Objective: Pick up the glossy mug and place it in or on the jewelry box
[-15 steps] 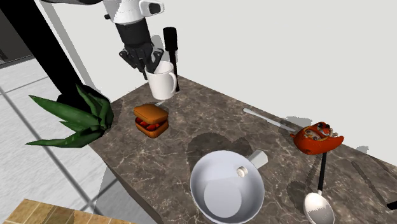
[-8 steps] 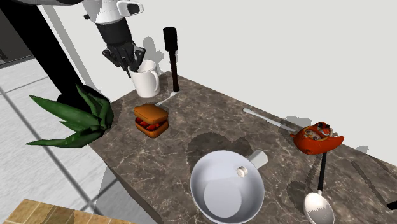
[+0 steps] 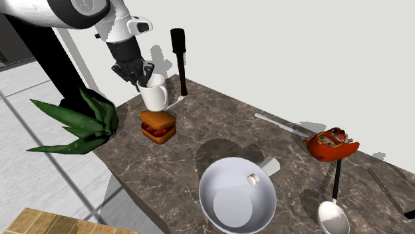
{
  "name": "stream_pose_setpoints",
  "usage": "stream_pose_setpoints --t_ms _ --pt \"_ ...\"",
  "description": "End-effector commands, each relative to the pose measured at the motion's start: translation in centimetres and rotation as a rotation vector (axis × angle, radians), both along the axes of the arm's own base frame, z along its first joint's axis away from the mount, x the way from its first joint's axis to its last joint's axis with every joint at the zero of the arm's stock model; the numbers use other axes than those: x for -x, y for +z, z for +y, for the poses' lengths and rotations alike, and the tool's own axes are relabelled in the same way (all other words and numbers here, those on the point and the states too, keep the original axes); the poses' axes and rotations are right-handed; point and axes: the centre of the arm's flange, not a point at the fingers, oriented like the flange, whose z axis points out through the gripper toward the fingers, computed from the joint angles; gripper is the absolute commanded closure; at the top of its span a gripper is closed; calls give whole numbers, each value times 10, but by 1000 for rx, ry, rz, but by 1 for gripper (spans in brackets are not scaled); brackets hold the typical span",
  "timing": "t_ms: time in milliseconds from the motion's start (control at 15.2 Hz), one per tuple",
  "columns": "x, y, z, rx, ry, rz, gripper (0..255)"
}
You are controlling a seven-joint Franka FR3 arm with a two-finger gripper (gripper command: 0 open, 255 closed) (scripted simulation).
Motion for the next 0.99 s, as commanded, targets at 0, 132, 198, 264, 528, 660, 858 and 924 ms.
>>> stream_pose_setpoints --t_ms 0,132,198,264,528,660,858,924 --pt "0 -10 0 0 0 -1 255" --pt "0 -21 0 0 0 -1 255" --pt "0 -26 0 0 0 -1 255" --pt "0 -31 0 0 0 -1 255" --pt "0 -44 0 0 0 -1 255" --pt "0 -44 0 0 0 -1 255" --pt "0 -44 0 0 0 -1 255" --pt "0 -44 0 0 0 -1 255"
